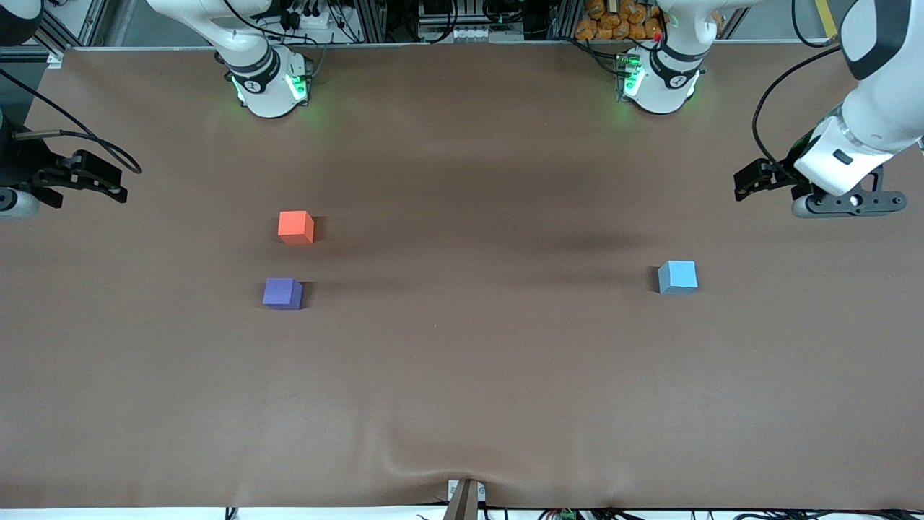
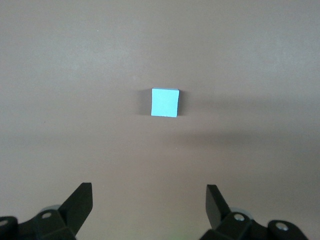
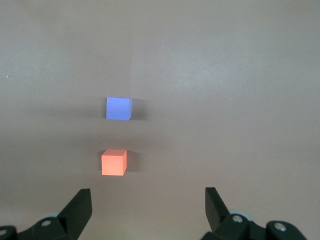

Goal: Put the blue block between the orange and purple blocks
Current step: 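Move the left gripper toward the light blue block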

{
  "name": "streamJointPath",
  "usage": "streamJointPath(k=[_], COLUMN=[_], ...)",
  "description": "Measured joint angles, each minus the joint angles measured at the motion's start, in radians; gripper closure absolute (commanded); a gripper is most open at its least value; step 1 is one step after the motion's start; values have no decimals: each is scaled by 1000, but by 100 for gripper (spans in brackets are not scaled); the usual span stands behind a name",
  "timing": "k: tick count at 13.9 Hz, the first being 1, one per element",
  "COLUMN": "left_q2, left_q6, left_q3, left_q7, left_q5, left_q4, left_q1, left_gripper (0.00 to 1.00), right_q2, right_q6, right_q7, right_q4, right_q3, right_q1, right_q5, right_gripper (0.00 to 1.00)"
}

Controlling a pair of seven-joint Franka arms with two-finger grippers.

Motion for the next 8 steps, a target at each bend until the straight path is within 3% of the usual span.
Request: streamJointPath(k=[8], left_q2=[-10], left_q6=[105], left_q3=[-1], left_q7=[0], left_q5=[0], left_q4=[-112], left_q1=[0], left_gripper=[0], right_q2=[1], right_q6=[0], right_q7=[0], right_q4=[0], right_q3=[0], right_q1=[0], right_q5=[0], right_gripper=[0])
